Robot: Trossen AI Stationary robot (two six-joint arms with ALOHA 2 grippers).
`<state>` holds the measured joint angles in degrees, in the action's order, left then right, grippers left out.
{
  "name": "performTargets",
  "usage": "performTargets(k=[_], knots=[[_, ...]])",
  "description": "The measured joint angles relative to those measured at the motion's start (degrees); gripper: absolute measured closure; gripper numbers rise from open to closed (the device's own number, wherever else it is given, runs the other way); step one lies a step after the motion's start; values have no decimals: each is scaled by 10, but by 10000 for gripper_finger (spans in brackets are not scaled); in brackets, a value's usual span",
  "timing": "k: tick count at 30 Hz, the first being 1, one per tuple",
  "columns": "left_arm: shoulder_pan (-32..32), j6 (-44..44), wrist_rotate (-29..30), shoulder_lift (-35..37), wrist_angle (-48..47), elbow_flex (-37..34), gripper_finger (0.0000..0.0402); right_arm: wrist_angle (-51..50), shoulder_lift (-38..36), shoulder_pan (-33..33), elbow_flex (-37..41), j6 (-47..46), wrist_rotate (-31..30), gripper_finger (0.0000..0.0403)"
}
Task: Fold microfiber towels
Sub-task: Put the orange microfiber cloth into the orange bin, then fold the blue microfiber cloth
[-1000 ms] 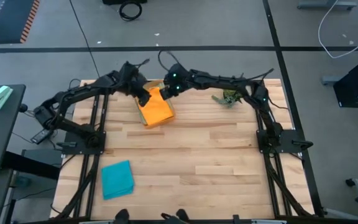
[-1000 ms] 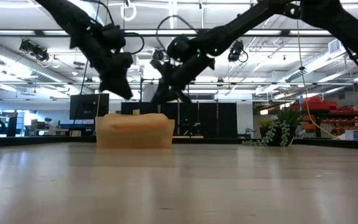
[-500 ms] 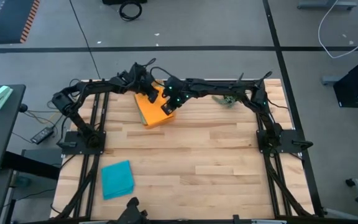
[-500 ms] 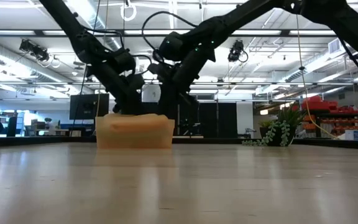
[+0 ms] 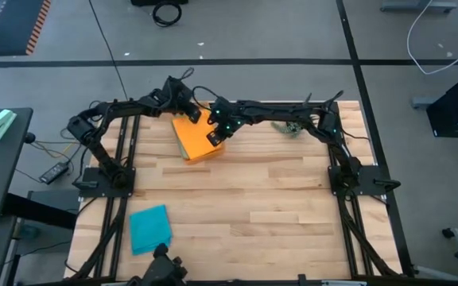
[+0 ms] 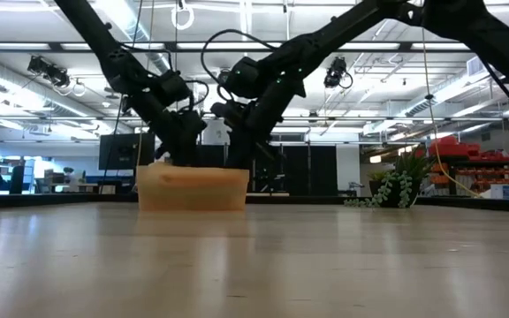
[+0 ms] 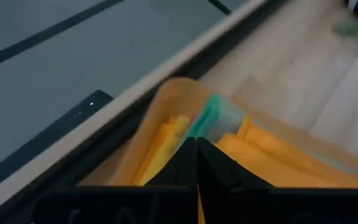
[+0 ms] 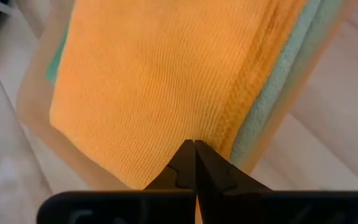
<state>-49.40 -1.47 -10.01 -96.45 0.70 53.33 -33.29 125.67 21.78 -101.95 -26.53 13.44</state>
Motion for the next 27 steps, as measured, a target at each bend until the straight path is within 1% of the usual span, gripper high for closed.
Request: performTargets(k=[4, 7, 9, 11, 13, 15, 17, 20, 22, 24, 27], knots=[[-17, -5, 0, 46, -9, 24, 391, 9, -14, 5, 0, 2, 1, 401], [-26, -4, -8, 97, -73, 37, 377, 15, -39, 9, 0, 6, -2, 401], [-25, -9, -36, 139, -133, 37, 373, 12, -58, 10, 0, 13, -5, 401], [-16, -19, -85, 182, -205, 35, 374, 7, -80, 5, 0, 19, -7, 401], [6, -24, -136, 219, -307, 27, 378, -4, -108, -8, 1, 29, -7, 401], [43, -19, -159, 252, -401, 20, 382, -13, -134, -28, 1, 43, -6, 401], [91, 0, -162, 287, -498, 12, 382, -26, -153, -56, 1, 51, -12, 397], [176, 15, -161, 330, -612, -9, 370, -34, -175, -106, 2, 50, -38, 392], [238, 4, -160, 361, -649, -30, 355, -35, -184, -147, 2, 43, -65, 391], [298, -22, -159, 393, -667, -60, 337, -39, -187, -191, 2, 32, -101, 390], [396, -101, -158, 438, -646, -120, 302, -41, -183, -257, 3, -5, -156, 389]])
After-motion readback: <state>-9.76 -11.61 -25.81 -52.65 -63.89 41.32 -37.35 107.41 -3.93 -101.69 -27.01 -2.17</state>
